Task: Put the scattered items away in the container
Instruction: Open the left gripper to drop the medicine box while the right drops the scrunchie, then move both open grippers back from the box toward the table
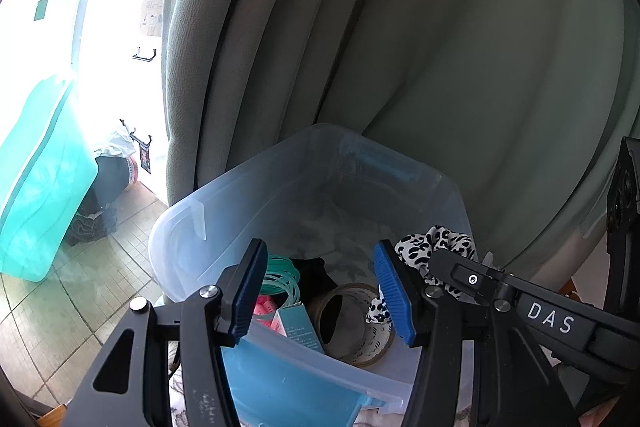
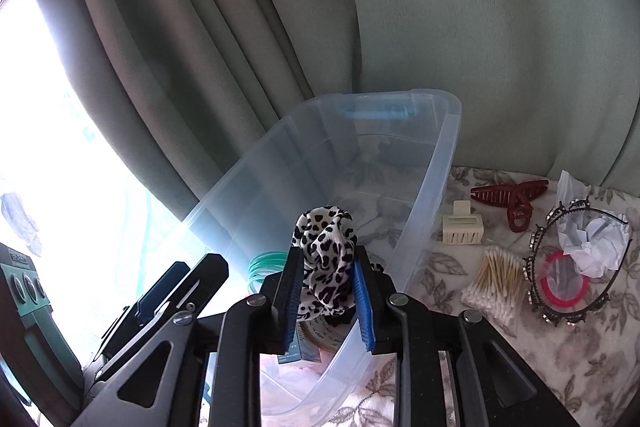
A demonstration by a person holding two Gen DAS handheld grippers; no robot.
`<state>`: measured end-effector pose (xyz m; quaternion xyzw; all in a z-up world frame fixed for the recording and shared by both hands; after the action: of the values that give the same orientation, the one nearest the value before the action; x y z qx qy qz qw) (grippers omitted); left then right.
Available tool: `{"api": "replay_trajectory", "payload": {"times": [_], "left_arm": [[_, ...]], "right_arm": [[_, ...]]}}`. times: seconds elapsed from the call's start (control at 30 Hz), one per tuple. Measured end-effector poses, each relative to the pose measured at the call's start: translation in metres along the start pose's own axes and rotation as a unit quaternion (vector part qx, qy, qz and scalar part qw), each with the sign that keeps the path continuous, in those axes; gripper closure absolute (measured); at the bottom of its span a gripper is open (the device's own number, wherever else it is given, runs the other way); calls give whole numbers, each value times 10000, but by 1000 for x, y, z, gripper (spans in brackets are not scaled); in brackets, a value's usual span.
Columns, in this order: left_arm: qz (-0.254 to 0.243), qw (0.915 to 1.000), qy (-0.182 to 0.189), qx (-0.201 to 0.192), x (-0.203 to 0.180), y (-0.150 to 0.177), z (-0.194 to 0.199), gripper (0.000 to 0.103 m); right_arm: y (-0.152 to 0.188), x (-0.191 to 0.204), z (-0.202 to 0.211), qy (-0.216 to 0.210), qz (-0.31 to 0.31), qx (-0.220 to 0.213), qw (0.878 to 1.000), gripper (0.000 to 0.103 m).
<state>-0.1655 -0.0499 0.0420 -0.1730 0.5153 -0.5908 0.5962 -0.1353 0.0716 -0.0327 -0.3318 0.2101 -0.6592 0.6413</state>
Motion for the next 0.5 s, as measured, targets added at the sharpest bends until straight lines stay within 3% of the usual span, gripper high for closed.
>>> {"api": "replay_trajectory", "payload": {"times": [0.5], "left_arm": [[159, 9997, 173, 8, 4, -1, 1, 46]], "right_arm": [[-2, 7, -4, -1, -116, 39, 9999, 69]]}}
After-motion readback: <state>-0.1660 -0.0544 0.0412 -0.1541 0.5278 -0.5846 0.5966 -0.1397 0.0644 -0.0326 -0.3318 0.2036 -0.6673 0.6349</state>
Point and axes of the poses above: each gripper's, at about its wrist camera, not at the fingertips, and z roughly against the way its jaws point, x to its left, y to its underside, the point moved 6 cm from there along -z, roughly the way its jaws point, and after that the axes turned 14 degrees about y, right-handed, at the moved point
